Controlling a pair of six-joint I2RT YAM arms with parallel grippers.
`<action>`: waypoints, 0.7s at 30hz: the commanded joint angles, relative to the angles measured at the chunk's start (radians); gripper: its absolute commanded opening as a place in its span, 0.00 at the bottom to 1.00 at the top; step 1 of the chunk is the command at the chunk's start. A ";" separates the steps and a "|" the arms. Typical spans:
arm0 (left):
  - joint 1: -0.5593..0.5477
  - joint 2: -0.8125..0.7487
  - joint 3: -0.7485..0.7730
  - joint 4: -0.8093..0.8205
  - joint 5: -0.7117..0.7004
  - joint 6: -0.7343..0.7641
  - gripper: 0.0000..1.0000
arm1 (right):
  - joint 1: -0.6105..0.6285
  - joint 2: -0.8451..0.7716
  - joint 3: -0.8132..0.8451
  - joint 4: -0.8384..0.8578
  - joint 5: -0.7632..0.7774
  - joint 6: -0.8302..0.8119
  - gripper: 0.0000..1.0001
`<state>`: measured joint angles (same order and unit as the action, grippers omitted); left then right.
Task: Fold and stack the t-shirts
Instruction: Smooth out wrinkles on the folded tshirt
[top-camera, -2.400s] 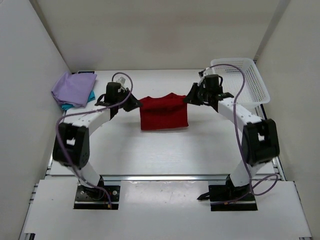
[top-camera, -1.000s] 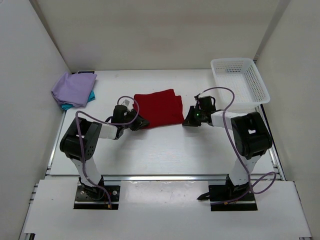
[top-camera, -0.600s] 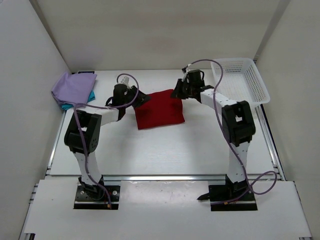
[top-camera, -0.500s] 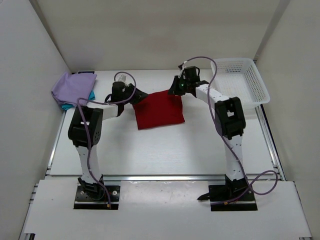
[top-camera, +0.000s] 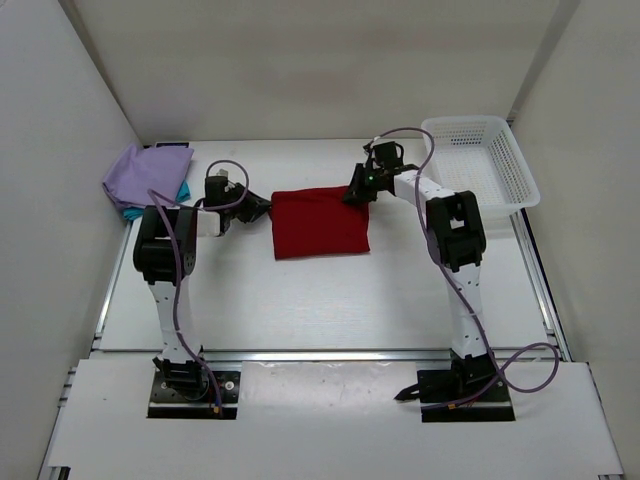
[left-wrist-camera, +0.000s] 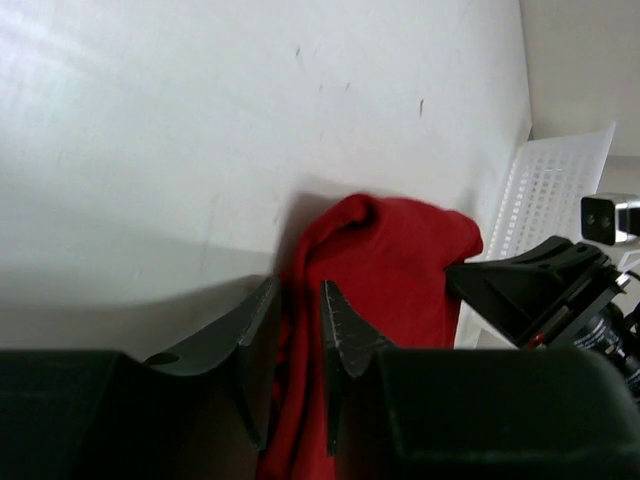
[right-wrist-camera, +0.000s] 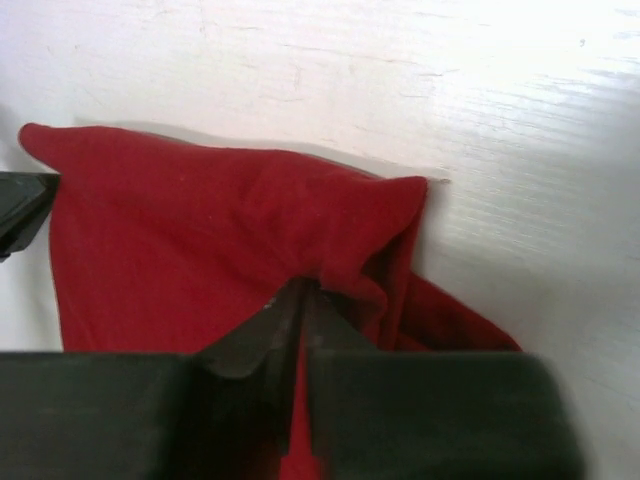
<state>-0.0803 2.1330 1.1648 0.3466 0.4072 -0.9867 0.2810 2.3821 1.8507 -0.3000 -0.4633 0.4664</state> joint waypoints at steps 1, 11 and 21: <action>0.005 -0.134 -0.071 0.029 -0.005 0.007 0.34 | -0.006 -0.076 0.008 -0.027 -0.034 -0.032 0.08; -0.093 -0.305 -0.160 -0.273 -0.153 0.290 0.63 | 0.064 -0.420 -0.284 0.108 -0.014 -0.017 0.49; -0.144 -0.193 -0.218 -0.265 -0.058 0.323 0.84 | 0.057 -0.761 -0.809 0.415 -0.055 0.070 0.51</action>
<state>-0.2054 1.8568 0.9630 0.1371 0.3111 -0.6807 0.3450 1.6676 1.1198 0.0063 -0.5095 0.5129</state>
